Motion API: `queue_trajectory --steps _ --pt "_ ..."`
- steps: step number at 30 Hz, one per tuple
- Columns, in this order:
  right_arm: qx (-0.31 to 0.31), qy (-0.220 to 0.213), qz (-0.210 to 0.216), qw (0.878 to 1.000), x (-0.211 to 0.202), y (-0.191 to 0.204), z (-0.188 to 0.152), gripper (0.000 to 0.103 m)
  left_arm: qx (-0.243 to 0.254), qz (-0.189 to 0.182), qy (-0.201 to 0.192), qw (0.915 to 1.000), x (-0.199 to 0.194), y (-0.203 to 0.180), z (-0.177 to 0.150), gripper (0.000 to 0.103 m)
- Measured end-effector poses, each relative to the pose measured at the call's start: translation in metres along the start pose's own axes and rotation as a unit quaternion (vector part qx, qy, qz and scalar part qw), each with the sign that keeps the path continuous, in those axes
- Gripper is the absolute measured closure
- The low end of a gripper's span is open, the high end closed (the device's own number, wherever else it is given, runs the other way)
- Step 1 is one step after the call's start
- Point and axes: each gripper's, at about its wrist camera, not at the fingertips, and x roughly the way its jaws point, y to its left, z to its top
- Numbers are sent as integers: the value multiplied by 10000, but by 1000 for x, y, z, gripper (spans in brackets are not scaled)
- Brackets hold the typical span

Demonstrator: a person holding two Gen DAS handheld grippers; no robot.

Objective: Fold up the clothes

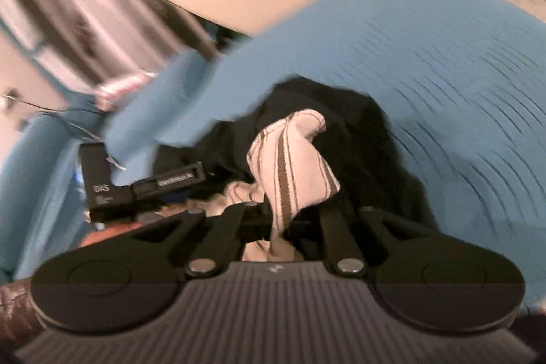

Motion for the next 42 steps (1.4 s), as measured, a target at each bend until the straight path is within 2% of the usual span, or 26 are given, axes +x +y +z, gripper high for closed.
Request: queue_trajectory --steps 2,3,4,5,6,8,10,12,14,15,18,19,20,21,23,27,30,32,33,34,35,36,38,39,41,42 --pt "336 586 -546 9962 17 -15 -5 85 193 137 -116 9997 -1 -6 -7 0" --pt "320 536 -738 9953 13 -15 -5 76 248 197 -153 9994 -3 -8 -10 0" --pt "237 395 -949 9944 7 -12 -6 73 172 187 -113 9996 -5 -6 -9 0" --pt "8 74 -1174 9931 -1 -3 -6 71 99 177 -74 9998 -6 -4 -8 0" --pt "-288 -327 -1404 9891 -10 9 -5 65 87 170 -57 9998 -7 -4 -8 0" --pt "-875 -1126 -1849 9724 -28 33 -5 55 74 170 -23 9998 -8 -3 -8 0" --pt "-1376 -1780 -2016 9533 -39 54 -9 43 66 177 -2 9998 -7 -4 -9 0" --pt "-1849 -2259 -1996 9354 -44 71 -13 41 45 173 0 9998 -12 -3 -10 0" --pt "-2421 -2293 -1503 9307 -35 85 -20 41 31 159 -3 9999 -8 -3 -13 0" --pt "-2683 -2140 -1286 9304 -24 90 -23 41 31 158 -1 9999 -5 -4 -15 0" --pt "-2804 -1462 -988 9435 12 77 -28 42 25 63 11 10000 -7 0 -13 0" --pt "-2780 -1167 -980 9484 25 70 -30 42 5 -3 -10 10000 -6 7 -13 0" --pt "-2689 -578 -985 9564 45 54 -33 42 4 -93 -35 9999 -8 12 -15 0" --pt "-2630 -315 -968 9594 55 50 -32 42 6 -183 -63 9998 -10 16 -17 0" --pt "-2103 -278 -680 9749 47 37 -27 42 95 -287 -130 9995 -18 24 -24 0" --pt "-1678 -646 -497 9824 17 32 -25 41 27 -342 -171 9993 -36 40 -37 0" --pt "-1782 -1251 -505 9747 -6 36 -31 41 -63 -369 -157 9992 -42 45 -41 0" --pt "-2150 -1596 -490 9623 -6 45 -32 40 -64 -326 -110 9994 -48 44 -39 0" --pt "-2270 -1499 -610 9603 6 47 -30 32 -107 -335 -124 9993 -50 43 -37 0" --pt "-2316 -1256 -736 9619 24 48 -19 22 -279 -507 -269 9980 -59 42 -33 0" --pt "-2317 -658 -884 9665 53 43 -12 19 -338 -636 -415 9965 -64 40 -27 0" --pt "-2365 -360 -946 9663 71 38 -10 14 -390 -758 -558 9948 -69 38 -22 0" --pt "-2379 -181 -967 9663 85 32 -7 11 -239 -765 -904 9927 -75 26 -13 0" --pt "-2184 -206 -915 9713 79 32 -2 11 -144 -718 -974 9925 -72 22 -9 0" --pt "-1800 -444 -755 9798 62 31 4 11 41 -622 -1103 9919 -66 13 -3 0" --pt "-1679 -639 -667 9815 52 31 5 11 41 -515 -966 9940 -52 13 -1 0"
